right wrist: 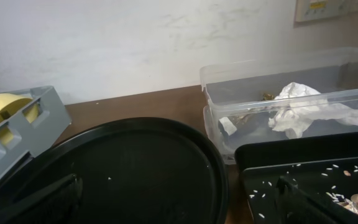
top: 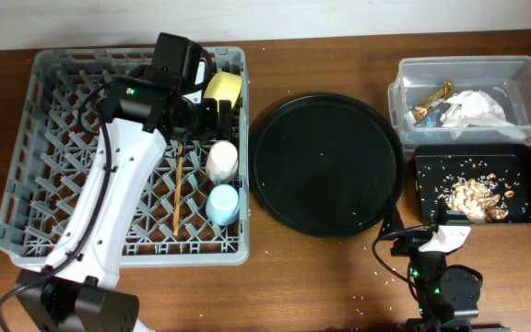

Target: Sort waste into correct bins and load items into the dishwasher rack

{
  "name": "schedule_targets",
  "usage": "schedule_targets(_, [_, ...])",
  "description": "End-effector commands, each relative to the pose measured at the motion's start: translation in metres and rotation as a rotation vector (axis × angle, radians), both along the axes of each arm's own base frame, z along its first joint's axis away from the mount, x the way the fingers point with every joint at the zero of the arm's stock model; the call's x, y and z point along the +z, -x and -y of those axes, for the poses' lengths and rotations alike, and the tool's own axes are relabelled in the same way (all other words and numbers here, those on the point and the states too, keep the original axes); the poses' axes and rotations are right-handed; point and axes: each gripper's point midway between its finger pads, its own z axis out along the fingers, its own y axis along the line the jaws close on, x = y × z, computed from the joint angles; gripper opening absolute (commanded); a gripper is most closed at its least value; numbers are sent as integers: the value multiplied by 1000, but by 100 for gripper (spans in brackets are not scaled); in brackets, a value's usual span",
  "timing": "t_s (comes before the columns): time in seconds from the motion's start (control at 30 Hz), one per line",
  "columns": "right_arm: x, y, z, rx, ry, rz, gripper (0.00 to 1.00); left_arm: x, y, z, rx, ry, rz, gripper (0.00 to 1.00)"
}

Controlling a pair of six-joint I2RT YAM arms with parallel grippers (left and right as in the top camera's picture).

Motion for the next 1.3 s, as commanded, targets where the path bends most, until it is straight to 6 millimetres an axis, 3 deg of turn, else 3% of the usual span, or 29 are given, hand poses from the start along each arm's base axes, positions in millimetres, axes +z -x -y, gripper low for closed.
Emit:
schedule_targets(0.0, [-3,0,-3,16,-8,-3,99,7,-1,-2,0,7,20,100])
schedule_targets(0.17, [-3,0,-3,16,-8,-3,98,10,-2,-14,24,-47,38,100])
schedule_targets(0.4, [-3,0,-3,16,-8,-3,98,107,15,-36,-5,-49,432,100])
schedule_targets(0.47, [-3,0,-3,16,-8,-3,99,121,26,-49,7,-49,534,100])
schedule_targets(0.53, [-3,0,-3,16,-8,-3,99,121,41,-69,55,-39,614,100])
schedule_targets(0.63, [-3,0,-3,16,-8,-3,98,102,65,-89,99,-20,694,100])
schedule_targets(0.67, [-3,0,-3,16,-8,-3,98,84,79,-100,124,-16,747,99])
schedule_targets(0.87, [-3,0,-3,16,-8,-3,98,18,120,-122,137,-78,965,99])
schedule_targets(1.1, [-3,0,-3,16,-8,-3,98,-50,137,-126,145,-98,1130,100])
schedule_targets(1.27, [-3,0,-3,16,-8,-3,98,-65,142,-127,93,-179,1070,99])
